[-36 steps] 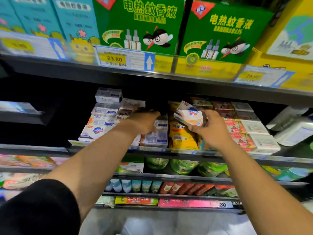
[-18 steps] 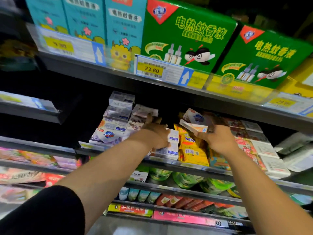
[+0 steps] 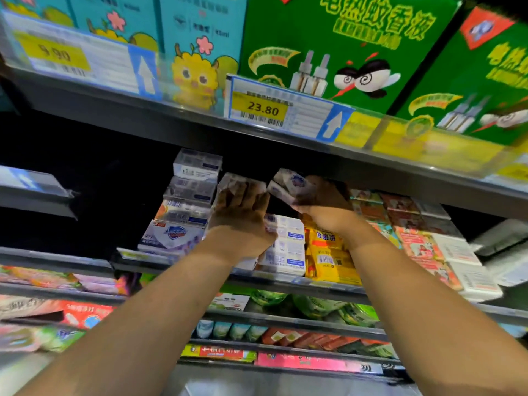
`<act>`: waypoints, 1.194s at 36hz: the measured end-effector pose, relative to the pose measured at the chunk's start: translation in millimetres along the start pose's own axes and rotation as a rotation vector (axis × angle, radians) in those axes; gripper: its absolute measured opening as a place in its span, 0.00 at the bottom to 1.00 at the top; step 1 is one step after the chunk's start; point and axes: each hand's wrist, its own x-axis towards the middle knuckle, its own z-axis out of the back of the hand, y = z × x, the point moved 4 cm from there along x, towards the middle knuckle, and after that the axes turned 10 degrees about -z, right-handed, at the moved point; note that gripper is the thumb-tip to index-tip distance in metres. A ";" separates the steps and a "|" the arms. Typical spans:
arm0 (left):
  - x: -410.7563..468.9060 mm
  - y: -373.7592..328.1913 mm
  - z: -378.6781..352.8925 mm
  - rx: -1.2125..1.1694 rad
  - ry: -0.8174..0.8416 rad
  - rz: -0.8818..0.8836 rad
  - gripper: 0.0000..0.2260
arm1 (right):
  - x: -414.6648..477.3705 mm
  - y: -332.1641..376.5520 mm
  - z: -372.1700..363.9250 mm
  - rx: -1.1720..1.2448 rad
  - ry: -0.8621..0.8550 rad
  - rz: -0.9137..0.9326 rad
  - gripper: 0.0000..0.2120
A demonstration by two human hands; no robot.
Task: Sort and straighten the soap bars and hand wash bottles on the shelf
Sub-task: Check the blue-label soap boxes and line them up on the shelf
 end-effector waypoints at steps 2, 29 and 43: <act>0.6 1.5 -2.2 -0.028 -0.005 0.011 0.36 | 6.7 -3.2 -6.5 0.065 0.026 -0.023 0.23; 2.3 2.5 -6.0 -0.022 -0.055 0.086 0.47 | 57.1 -24.6 -3.5 -0.332 0.167 0.138 0.35; 3.2 6.8 -7.4 -0.037 -0.049 0.020 0.49 | 34.6 -34.1 -4.4 -0.193 0.163 0.114 0.18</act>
